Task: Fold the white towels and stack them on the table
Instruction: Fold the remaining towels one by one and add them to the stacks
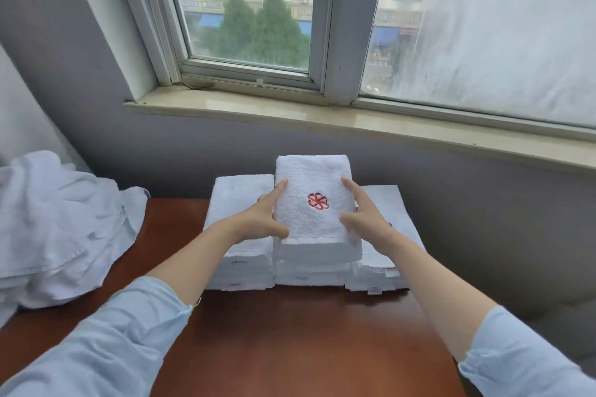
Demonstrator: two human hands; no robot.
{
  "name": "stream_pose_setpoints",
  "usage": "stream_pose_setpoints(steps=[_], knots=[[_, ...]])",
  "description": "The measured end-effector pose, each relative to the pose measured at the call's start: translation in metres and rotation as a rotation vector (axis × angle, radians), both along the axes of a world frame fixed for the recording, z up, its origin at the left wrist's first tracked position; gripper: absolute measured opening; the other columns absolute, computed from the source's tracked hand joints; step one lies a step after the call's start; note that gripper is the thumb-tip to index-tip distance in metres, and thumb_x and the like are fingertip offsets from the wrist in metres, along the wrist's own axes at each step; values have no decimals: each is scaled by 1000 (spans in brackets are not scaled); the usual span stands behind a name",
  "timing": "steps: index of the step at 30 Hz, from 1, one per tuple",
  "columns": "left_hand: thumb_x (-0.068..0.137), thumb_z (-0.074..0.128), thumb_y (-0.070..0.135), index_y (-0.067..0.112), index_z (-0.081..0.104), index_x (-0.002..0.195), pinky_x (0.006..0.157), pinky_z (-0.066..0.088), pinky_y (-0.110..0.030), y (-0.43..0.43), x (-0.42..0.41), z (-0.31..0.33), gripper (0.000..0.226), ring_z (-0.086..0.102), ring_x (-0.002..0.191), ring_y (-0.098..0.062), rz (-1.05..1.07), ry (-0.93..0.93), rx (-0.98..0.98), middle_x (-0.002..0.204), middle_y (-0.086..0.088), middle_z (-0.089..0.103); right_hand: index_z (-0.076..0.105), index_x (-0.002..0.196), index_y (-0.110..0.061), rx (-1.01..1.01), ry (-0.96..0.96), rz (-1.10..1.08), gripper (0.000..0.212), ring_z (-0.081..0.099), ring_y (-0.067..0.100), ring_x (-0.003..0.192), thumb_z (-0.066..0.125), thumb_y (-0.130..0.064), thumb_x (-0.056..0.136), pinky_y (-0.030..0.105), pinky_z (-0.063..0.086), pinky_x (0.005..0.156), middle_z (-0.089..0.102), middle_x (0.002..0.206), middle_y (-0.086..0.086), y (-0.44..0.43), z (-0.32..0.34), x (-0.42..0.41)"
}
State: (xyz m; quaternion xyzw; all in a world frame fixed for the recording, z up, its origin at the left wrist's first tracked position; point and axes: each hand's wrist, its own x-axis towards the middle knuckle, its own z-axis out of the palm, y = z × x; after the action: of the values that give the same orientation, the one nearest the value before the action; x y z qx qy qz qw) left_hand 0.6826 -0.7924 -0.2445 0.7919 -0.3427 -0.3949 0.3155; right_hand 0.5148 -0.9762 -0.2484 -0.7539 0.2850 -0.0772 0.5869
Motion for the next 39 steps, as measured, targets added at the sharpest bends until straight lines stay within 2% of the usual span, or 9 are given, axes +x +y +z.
stream_pose_setpoints(steps=[3,8,11,15,18,21,27,33,39], knots=[[64,64,18,59,-3,148,81,48,-24,-11,8,-9,115,58,91,-13,28,11,66,142,3,31,29,151,-38,37,30,25,87,59,7,102,45,5,77,22,52,73,42,148,-9,-11,-18,13],[70,63,14,50,-4,152,92,49,-31,-22,11,-33,112,52,110,-17,70,6,194,149,1,26,26,153,-36,84,123,41,87,58,6,91,45,5,78,19,47,70,44,145,-6,-21,-49,28],[75,63,12,47,-6,153,95,45,-31,-27,10,-45,110,45,122,-22,93,-7,248,155,-1,19,21,155,-32,78,187,78,88,55,9,101,47,4,79,15,43,70,39,149,-3,-23,-63,33],[78,63,12,42,-10,154,85,43,-27,-34,9,-53,110,48,110,-19,77,-67,292,154,-4,18,20,156,-29,22,232,108,89,50,18,123,50,3,79,23,45,87,32,154,1,-25,-70,37],[78,63,13,40,-7,155,77,45,-25,-34,4,-55,108,54,96,-15,103,-134,275,152,-1,18,18,157,-28,-90,278,131,87,40,19,134,53,-3,81,32,43,104,24,157,1,-21,-68,36],[79,62,15,36,10,156,68,46,-23,-26,-6,-54,96,58,89,-10,131,-264,218,152,6,18,20,156,-24,-360,353,180,78,33,21,140,53,-15,86,34,39,105,17,161,0,-13,-65,30],[96,54,30,35,38,148,95,47,-37,6,-26,-44,55,41,133,-16,58,-669,130,153,5,30,26,155,-28,-642,331,267,77,8,21,151,60,-24,86,37,22,117,9,165,1,12,-45,13],[93,55,40,33,36,149,99,42,-33,64,-39,-30,59,33,138,-14,60,-783,121,152,7,31,19,156,-29,-876,311,513,86,-7,22,152,64,-36,82,46,3,122,-1,165,-1,65,-19,18],[92,56,39,30,37,149,100,45,-35,160,-26,-17,61,38,135,-16,227,-784,164,150,7,37,18,157,-27,-921,194,661,85,-3,21,152,64,-34,85,43,8,122,4,166,0,141,-3,57]])
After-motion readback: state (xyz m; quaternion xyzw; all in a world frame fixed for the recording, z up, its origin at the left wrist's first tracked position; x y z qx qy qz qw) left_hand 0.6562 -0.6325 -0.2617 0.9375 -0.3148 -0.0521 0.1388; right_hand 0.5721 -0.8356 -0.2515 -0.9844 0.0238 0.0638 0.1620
